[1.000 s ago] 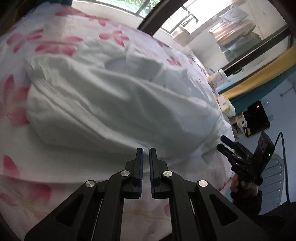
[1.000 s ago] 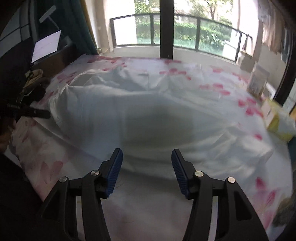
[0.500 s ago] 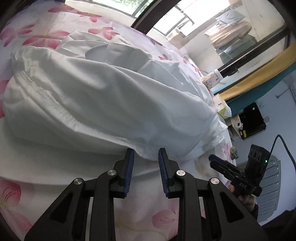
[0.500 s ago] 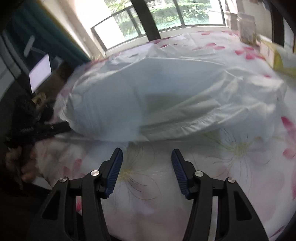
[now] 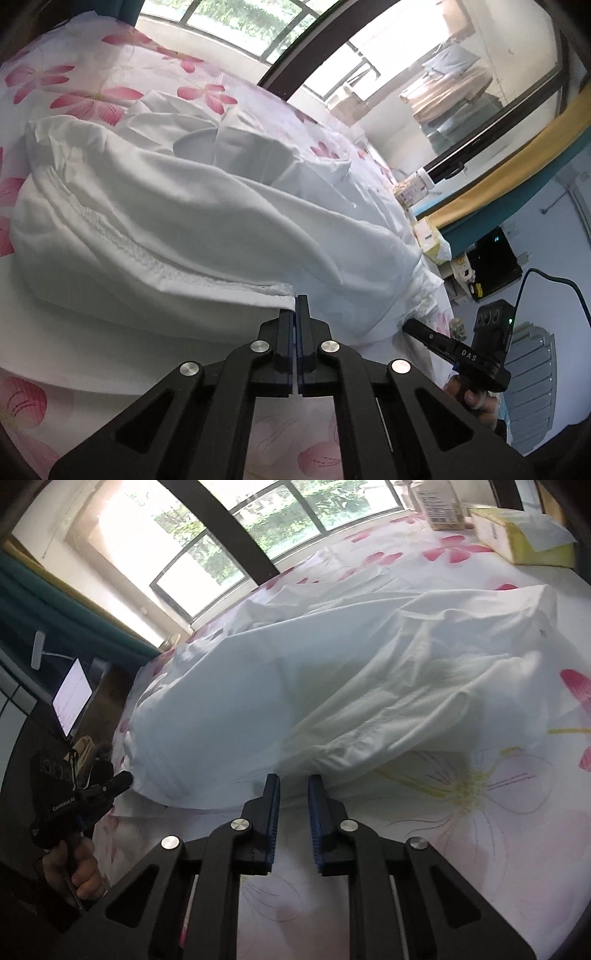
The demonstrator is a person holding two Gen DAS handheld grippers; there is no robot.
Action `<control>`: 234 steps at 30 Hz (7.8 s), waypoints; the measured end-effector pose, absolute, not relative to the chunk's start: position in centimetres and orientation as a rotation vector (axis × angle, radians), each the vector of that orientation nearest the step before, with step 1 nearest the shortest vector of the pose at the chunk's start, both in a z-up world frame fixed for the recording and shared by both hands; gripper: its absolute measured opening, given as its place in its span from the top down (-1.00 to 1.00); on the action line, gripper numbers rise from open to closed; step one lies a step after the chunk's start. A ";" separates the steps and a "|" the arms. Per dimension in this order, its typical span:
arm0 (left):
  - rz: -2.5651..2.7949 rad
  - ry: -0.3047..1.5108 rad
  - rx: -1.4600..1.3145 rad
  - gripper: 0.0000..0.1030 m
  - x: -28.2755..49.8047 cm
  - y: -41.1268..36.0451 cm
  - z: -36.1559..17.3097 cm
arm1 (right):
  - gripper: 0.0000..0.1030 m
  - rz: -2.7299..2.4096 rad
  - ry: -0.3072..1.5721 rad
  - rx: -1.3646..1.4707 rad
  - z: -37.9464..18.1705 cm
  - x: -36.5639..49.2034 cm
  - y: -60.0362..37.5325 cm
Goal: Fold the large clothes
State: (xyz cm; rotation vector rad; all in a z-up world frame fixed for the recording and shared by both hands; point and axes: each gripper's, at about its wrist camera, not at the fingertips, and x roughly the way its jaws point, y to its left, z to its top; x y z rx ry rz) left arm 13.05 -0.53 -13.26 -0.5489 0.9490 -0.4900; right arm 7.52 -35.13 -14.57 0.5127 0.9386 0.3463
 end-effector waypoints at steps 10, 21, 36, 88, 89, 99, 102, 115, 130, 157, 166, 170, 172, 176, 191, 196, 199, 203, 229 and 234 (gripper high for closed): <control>-0.504 0.861 -0.549 1.00 13.2 -0.2 -10.5 | 0.68 0.261 0.964 0.473 -14.0 7.0 -36.5; -0.507 0.809 -0.529 0.99 14.5 0.2 -8.6 | -0.13 0.271 0.923 0.569 -13.7 8.2 -37.5; -0.528 0.750 -0.470 1.00 19.5 0.2 -5.9 | -0.13 0.219 0.868 0.159 -8.9 6.7 -33.3; -0.449 0.964 -0.542 0.98 31.2 4.4 -9.2 | 0.60 0.277 0.865 -0.170 -11.0 26.3 -34.3; -0.422 0.952 -0.525 0.98 30.7 5.6 -8.6 | 0.52 0.265 0.863 -0.170 -10.9 26.4 -34.4; -0.228 1.016 -0.373 0.33 27.3 13.1 -10.0 | -0.47 0.173 0.768 -0.115 -6.4 24.4 -38.7; -0.241 1.049 -0.323 0.33 27.4 12.2 -11.9 | -0.47 0.131 0.764 -0.113 -5.7 23.8 -40.2; -0.152 1.035 -0.202 0.98 27.9 11.0 -14.0 | -0.48 0.086 0.909 0.024 -10.0 21.1 -46.3; -0.083 0.883 -0.194 1.00 27.8 12.5 -9.6 | -0.05 0.142 0.926 -0.351 -13.1 15.1 -40.7; -0.042 1.013 -0.338 0.99 29.8 14.4 -13.5 | 0.94 0.098 0.946 -0.161 -13.4 28.6 -45.5; -0.126 0.796 -0.351 0.98 28.1 11.5 -6.1 | -0.12 0.074 0.846 -0.122 -8.2 25.8 -44.8; -0.319 0.813 -0.378 0.98 29.0 5.1 -5.7 | -0.12 0.124 0.759 -0.080 -5.4 25.3 -40.7; -0.402 0.852 -0.385 0.98 29.6 1.8 -6.9 | -0.12 0.178 0.745 -0.024 -5.2 26.0 -37.8; -0.472 0.926 -0.365 0.98 30.1 -3.3 -9.9 | -0.12 0.237 0.780 0.063 -6.5 27.8 -31.7; -0.463 1.018 -0.224 0.98 28.4 -5.5 -14.2 | -0.12 0.229 0.868 -0.140 -13.4 24.7 -22.8; -0.427 0.898 -0.186 0.98 27.8 -5.7 -10.0 | -0.12 0.204 0.827 -0.192 -13.7 24.0 -22.3; -0.487 0.847 -0.215 0.98 27.2 -6.7 -7.9 | -0.12 0.210 0.831 -0.179 -13.7 24.2 -22.5; -0.520 0.935 -0.241 0.98 27.4 -8.3 -10.5 | -0.13 0.218 0.835 -0.163 -13.7 24.2 -22.6; -0.468 0.951 -0.263 0.94 27.0 -8.0 -15.2 | -0.38 0.133 0.882 -0.064 -14.1 21.1 -26.3; -0.435 0.997 -0.229 0.94 27.1 -8.3 -14.5 | -0.44 0.133 0.886 -0.041 -13.9 21.0 -26.6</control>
